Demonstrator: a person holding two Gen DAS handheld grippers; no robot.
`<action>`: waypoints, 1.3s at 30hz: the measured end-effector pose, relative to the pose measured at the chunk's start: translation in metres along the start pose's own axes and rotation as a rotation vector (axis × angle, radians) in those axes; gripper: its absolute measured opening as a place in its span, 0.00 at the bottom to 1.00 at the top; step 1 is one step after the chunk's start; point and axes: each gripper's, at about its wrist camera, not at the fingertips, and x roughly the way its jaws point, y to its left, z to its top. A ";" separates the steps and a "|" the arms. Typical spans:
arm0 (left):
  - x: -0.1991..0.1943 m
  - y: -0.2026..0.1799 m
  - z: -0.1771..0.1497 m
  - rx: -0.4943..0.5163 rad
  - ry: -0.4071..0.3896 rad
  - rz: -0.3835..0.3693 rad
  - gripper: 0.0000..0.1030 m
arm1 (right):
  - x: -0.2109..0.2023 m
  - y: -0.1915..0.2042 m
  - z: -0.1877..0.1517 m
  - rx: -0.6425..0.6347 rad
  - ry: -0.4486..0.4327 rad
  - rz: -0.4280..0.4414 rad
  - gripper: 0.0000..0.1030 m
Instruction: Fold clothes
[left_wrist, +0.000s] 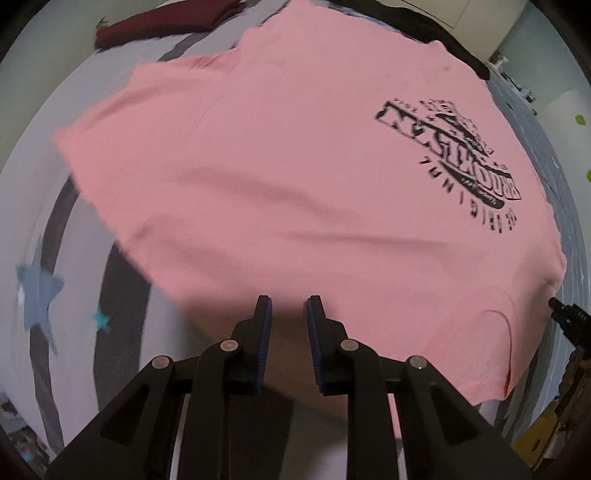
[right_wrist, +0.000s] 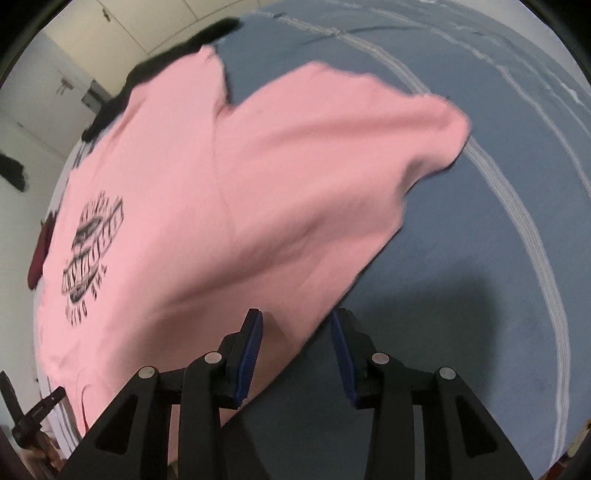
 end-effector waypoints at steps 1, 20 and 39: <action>-0.001 0.005 -0.002 -0.011 0.002 0.002 0.21 | 0.001 0.002 -0.003 0.006 -0.002 0.001 0.36; -0.025 0.099 -0.006 -0.194 -0.017 0.071 0.33 | -0.021 -0.020 -0.030 0.088 0.010 -0.065 0.00; -0.026 0.102 0.040 -0.200 -0.064 0.008 0.42 | -0.011 0.071 -0.028 -0.077 -0.007 0.011 0.25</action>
